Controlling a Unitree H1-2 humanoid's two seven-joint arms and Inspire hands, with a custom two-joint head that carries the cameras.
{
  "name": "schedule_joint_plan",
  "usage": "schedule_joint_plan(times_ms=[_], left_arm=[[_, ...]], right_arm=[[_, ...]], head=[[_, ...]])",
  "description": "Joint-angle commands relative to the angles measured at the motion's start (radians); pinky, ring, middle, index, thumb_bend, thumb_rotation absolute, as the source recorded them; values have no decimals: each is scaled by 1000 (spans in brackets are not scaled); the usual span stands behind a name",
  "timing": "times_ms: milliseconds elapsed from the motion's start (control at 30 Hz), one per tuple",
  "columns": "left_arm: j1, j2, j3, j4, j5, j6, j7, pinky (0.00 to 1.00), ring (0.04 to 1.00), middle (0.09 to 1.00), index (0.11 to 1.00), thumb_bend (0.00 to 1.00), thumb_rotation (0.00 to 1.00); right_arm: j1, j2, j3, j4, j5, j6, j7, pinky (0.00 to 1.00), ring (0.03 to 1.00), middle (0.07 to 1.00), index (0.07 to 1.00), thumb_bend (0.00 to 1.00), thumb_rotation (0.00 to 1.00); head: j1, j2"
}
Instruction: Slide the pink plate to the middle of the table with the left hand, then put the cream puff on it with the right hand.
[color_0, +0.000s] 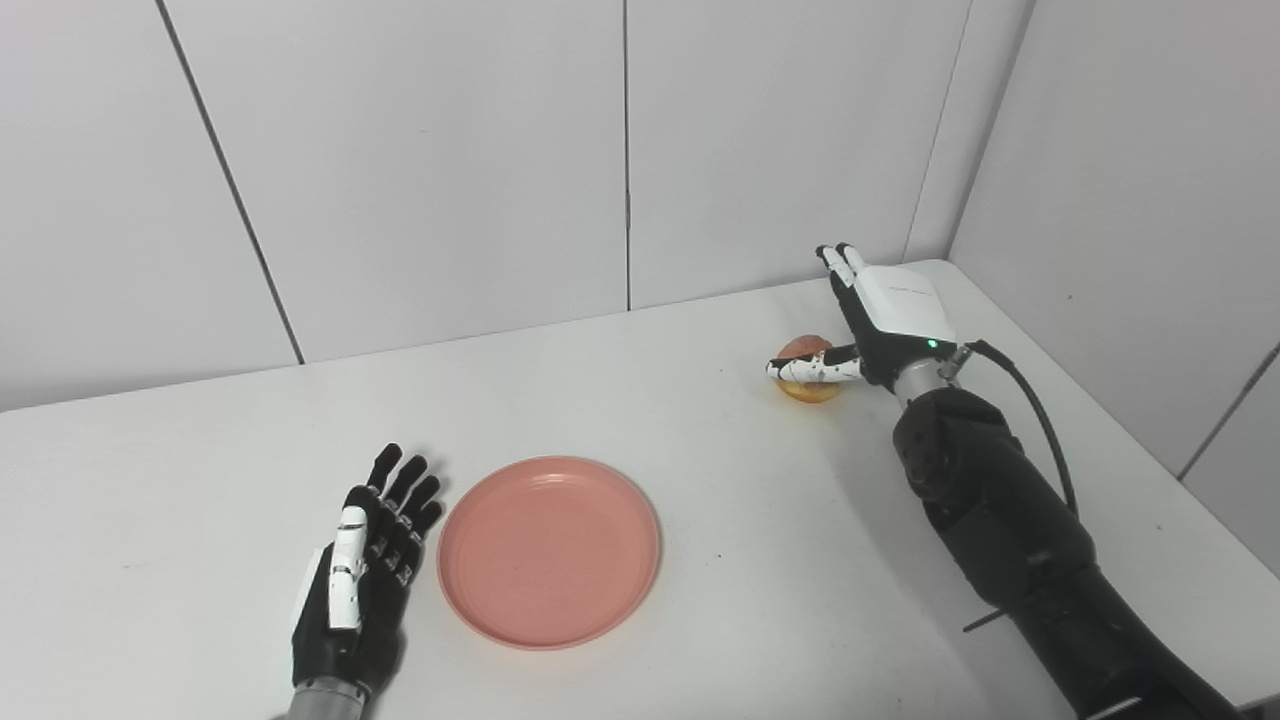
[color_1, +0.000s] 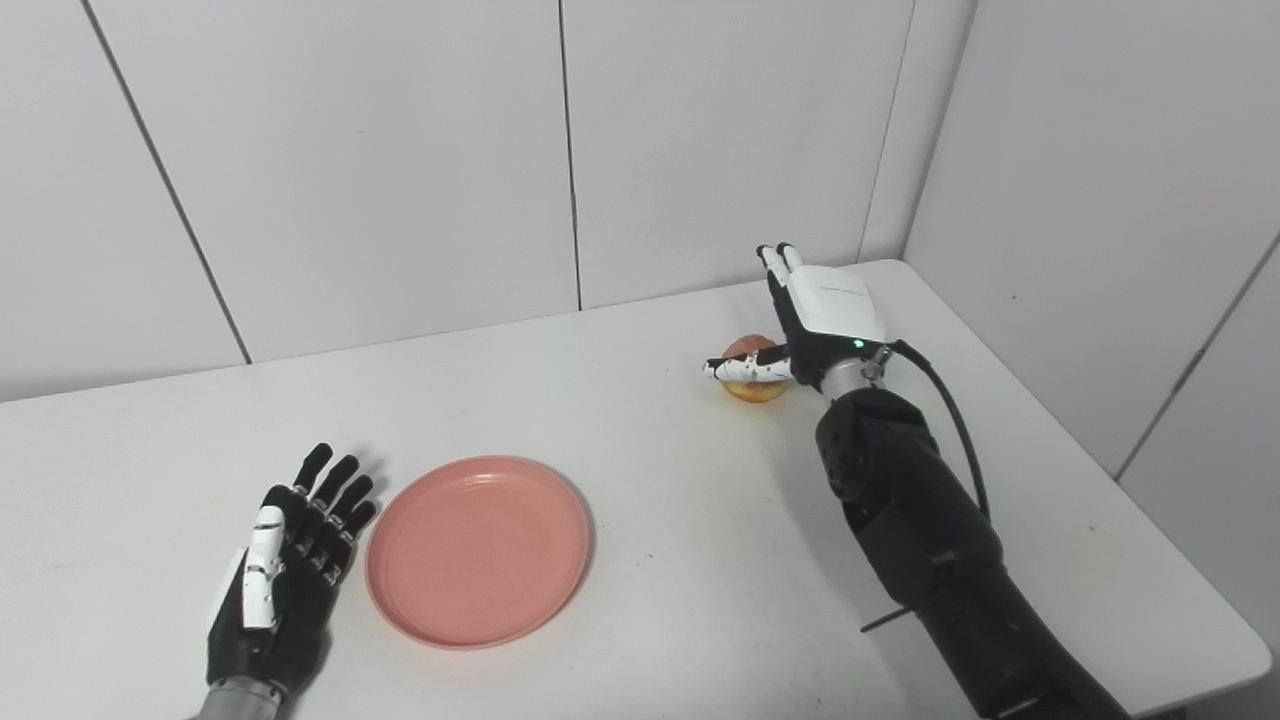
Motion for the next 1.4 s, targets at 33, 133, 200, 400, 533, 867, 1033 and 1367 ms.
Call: schedule_joint_plan(times_ms=[33,133,200,400,533,867,1033,1367], left_arm=[[108,28,-1,55,25,37,1,1000,967,970,972,363,1000],[111,29,-6,47,30,41,7,998,960,964,966,368,1000],[112,28,-5,44,29,44,7,999,959,964,966,367,1000],[113,29,-5,39,32,47,9,1000,960,968,967,367,1000],[111,29,-6,39,35,48,8,1000,964,969,970,373,1000],[116,24,0,24,27,61,11,1000,960,965,964,371,1000],[118,27,-5,22,39,60,13,1000,963,967,966,376,1000],[118,29,-8,15,42,66,14,996,961,963,961,387,1000]], right_arm=[[-66,-24,2,27,12,14,-12,803,937,1000,974,986,594],[-78,-22,8,70,28,5,-19,807,934,1000,973,989,585],[-86,-22,14,94,35,1,-24,803,930,1000,973,986,581],[-114,-17,30,174,59,-5,-41,772,927,997,974,986,565],[-127,-15,41,214,77,-17,-56,774,927,993,975,981,551],[-158,-7,66,298,128,-46,-108,750,908,969,961,959,520],[-172,6,60,341,170,-68,-137,712,893,958,952,950,496],[-183,18,45,374,257,-86,-164,670,859,938,942,928,430]], head=[[1,4],[2,7],[1,10],[3,15],[3,15],[7,32],[8,37],[11,43]])
